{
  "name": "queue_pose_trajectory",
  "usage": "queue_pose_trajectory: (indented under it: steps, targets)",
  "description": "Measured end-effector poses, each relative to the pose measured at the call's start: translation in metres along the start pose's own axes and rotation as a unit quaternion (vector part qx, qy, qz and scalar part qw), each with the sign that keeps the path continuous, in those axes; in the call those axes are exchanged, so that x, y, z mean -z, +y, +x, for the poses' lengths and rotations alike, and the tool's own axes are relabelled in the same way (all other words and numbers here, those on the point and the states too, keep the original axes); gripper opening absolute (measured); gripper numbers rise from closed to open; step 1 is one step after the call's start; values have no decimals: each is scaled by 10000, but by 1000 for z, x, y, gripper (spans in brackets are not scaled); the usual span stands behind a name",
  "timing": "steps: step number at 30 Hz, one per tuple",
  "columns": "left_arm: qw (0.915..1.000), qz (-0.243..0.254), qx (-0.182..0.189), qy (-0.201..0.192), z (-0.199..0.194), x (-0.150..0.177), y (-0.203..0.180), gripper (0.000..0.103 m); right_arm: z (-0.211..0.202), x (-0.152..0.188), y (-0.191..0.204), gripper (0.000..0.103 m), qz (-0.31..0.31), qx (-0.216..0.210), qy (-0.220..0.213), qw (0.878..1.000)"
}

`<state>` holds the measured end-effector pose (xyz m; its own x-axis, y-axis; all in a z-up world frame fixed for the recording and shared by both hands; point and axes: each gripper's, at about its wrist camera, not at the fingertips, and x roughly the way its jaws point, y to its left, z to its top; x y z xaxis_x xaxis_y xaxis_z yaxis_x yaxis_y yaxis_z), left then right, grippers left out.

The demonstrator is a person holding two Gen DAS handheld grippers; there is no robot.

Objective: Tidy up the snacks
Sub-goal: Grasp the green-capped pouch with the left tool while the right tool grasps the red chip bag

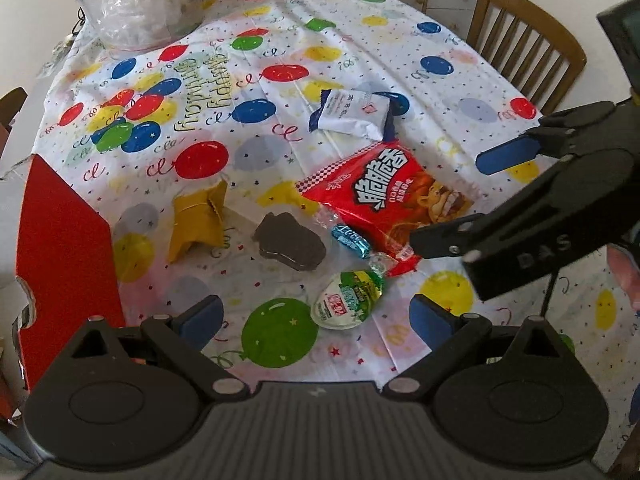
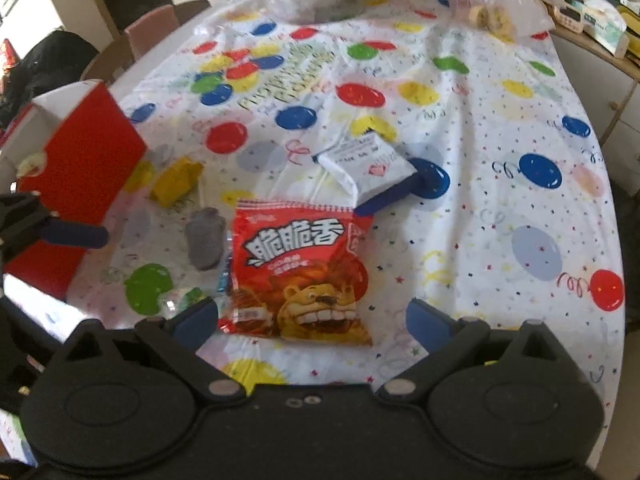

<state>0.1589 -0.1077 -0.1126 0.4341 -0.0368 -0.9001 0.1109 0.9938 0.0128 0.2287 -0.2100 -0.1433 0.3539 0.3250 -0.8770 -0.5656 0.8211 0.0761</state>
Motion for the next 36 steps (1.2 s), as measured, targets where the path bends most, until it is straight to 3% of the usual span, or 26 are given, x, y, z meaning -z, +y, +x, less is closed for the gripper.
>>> queue_pose_trajectory:
  steps: [13,20,26,31,36]
  targets:
    - [9995,176,5,262,25,-8,0,98,25,-8,3,90,26,-78,136,9999]
    - [9988,222,64,437,38,-8,-2,81,24,-9,0,75,12,-65,154,9999]
    - [9986,270,115,431,42,-9,-4,78,20,-5,-8,69,81,-64,139,9998]
    - [9989,267,124,374,38,-8,-7,59,16,-1,-12,67,201,-41,126,9997]
    - [9993,151,65,344,34,-9,-7,33,10,5,-15,65,406,29,90,9991]
